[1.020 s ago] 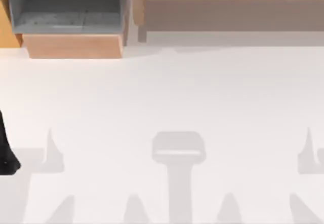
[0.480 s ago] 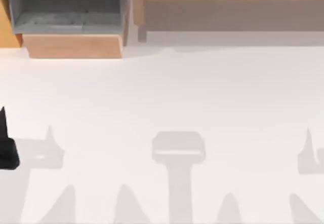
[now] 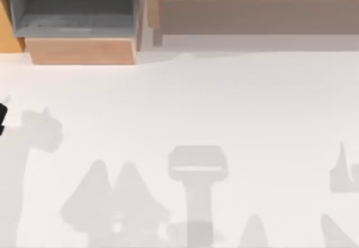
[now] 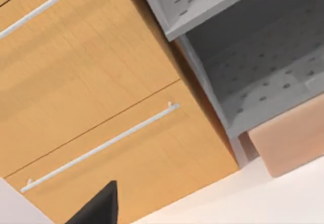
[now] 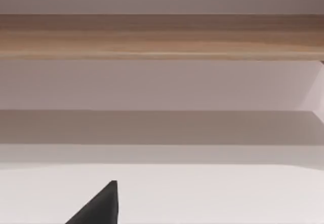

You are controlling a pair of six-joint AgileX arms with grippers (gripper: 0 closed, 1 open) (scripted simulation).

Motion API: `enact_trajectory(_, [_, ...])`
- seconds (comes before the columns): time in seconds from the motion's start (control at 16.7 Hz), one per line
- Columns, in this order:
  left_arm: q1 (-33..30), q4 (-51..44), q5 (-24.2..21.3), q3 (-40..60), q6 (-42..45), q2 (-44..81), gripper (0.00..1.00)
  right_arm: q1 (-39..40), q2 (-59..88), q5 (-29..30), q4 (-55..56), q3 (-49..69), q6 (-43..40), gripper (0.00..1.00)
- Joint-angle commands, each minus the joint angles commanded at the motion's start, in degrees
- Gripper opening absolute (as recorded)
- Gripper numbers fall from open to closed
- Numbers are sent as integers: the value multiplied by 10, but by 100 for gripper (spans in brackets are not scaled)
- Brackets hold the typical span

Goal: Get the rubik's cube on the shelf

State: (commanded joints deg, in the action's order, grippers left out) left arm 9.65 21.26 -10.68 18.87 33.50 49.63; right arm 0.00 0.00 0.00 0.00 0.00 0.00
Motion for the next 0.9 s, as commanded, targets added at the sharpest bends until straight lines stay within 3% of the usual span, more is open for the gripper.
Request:
enact_trajectory(0.54, [84,246,-92,232,322,457,100,0,0,0,0,0,0,100])
enact_trajectory(0.9, [125,386,-138,368,489,694,100,0,0,0,0,0,0,100])
